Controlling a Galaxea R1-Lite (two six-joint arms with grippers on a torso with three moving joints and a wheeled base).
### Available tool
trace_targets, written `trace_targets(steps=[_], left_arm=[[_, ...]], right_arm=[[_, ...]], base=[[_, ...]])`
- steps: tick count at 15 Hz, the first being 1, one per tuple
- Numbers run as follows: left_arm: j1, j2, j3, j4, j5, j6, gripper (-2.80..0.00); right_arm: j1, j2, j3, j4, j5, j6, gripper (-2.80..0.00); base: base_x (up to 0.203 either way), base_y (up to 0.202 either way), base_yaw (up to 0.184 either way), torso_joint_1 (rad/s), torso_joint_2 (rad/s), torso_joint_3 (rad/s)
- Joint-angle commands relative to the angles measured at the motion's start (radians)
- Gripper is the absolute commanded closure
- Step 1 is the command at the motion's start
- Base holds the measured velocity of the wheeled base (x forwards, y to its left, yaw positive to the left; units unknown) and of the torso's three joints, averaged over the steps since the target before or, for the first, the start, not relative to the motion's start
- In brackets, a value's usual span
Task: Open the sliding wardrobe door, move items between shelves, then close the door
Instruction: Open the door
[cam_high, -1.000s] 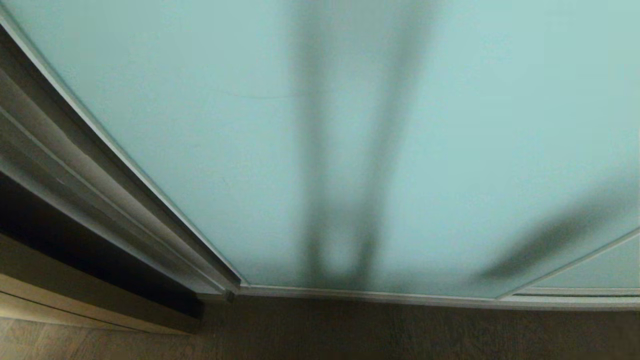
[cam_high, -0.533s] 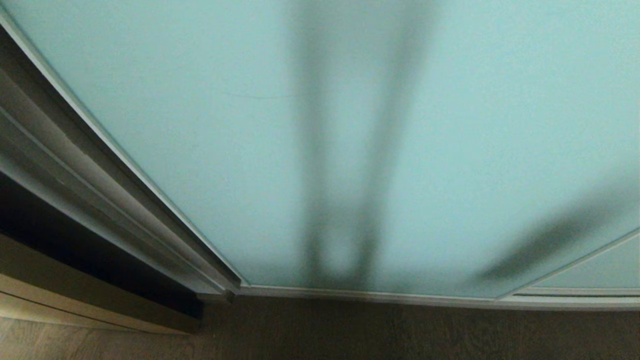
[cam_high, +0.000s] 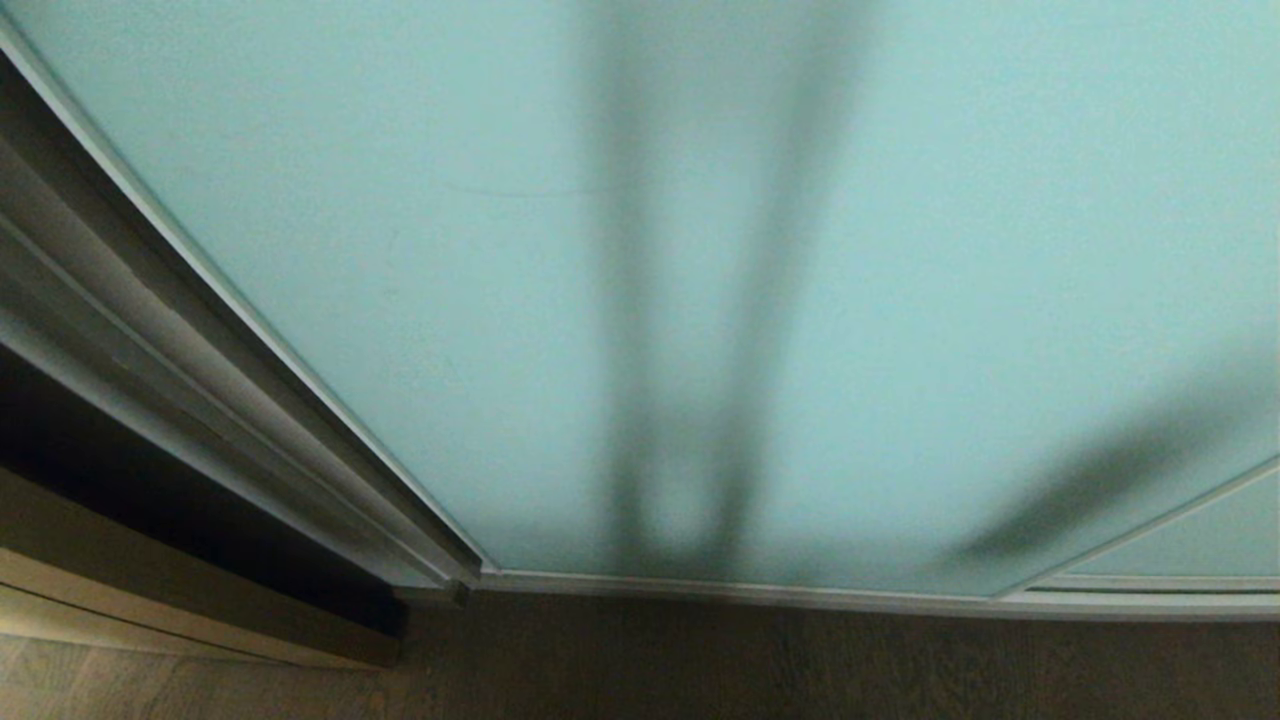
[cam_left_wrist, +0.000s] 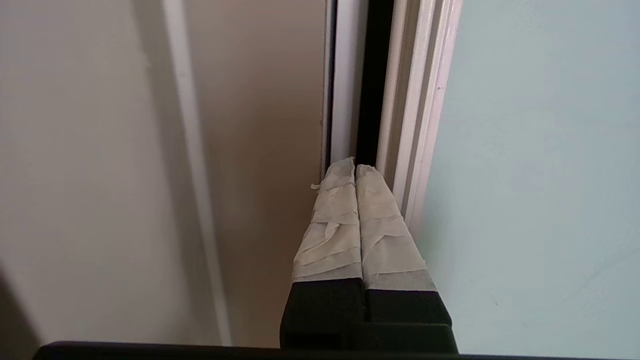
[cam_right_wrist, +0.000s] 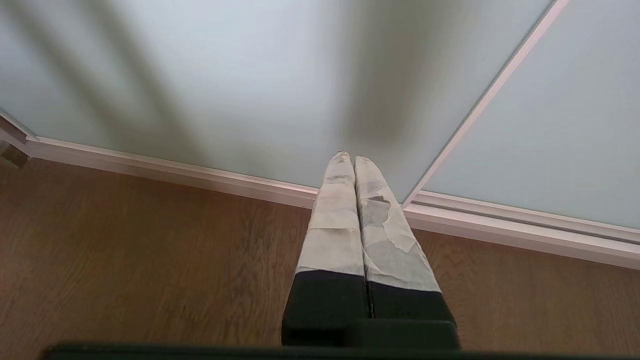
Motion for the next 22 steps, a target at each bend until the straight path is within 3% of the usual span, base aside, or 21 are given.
trace_targets(steps=[1, 10, 22], left_arm=[[-0.002, 0.029, -0.007, -0.004, 0.001, 0.002, 0.00], [-0.004, 0.120, -0.059, -0.064, -0.028, -0.004, 0.00], [-0.184, 0.156, -0.086, -0.048, -0.037, 0.003, 0.00]], right_arm=[[0.001, -0.002, 0.000, -0.001, 0.000, -0.001, 0.00], [0.001, -0.002, 0.000, -0.001, 0.000, 0.000, 0.00], [0.001, -0.002, 0.000, -0.001, 0.000, 0.000, 0.00]], base=[[0.000, 0.000, 0.000, 0.000, 0.00, 0.000], [0.000, 0.000, 0.000, 0.000, 0.00, 0.000], [0.000, 0.000, 0.000, 0.000, 0.00, 0.000]])
